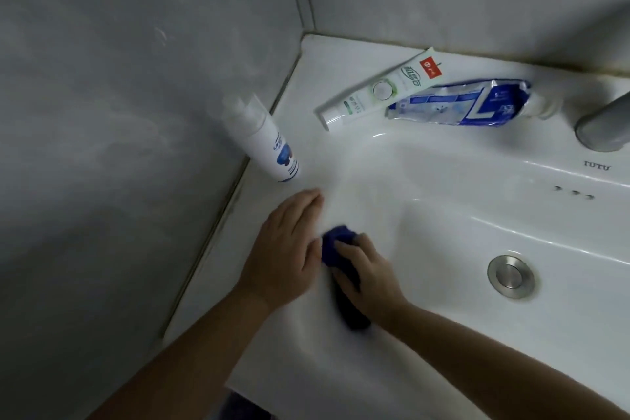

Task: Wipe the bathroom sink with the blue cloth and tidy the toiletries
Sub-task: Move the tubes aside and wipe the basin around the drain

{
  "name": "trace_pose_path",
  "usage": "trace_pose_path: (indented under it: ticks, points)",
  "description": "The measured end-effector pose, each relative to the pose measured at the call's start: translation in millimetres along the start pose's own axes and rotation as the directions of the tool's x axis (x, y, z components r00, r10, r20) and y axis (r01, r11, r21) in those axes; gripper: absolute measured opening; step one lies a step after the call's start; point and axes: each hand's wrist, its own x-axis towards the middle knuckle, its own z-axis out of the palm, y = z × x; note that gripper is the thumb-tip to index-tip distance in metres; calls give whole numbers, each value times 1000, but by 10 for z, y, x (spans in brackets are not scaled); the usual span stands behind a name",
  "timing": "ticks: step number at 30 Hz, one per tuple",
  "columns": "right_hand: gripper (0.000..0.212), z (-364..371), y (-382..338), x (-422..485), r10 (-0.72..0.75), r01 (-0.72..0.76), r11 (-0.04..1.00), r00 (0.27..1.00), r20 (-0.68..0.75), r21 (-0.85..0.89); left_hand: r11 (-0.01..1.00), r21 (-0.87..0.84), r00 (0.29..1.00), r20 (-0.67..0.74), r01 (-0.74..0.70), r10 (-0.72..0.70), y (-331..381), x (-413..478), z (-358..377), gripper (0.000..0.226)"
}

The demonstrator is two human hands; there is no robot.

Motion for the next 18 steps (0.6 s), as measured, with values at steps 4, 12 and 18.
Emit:
trace_pose_path:
  ticks: [4,12,18]
  points:
    - [38,-192,417,642,453,-476,879,823,-343,21,1000,-16,1000,-16,14,-14,-11,32,6,54]
    - [31,-297,381,-274,-43,78,971,986,159,-225,1000,-7,1000,-12,28,-28,4,50,17,54]
    - [32,-346,700,182,376,-457,849,875,-304,-264,1000,6,999,-35,20,-20,22,65,28,54]
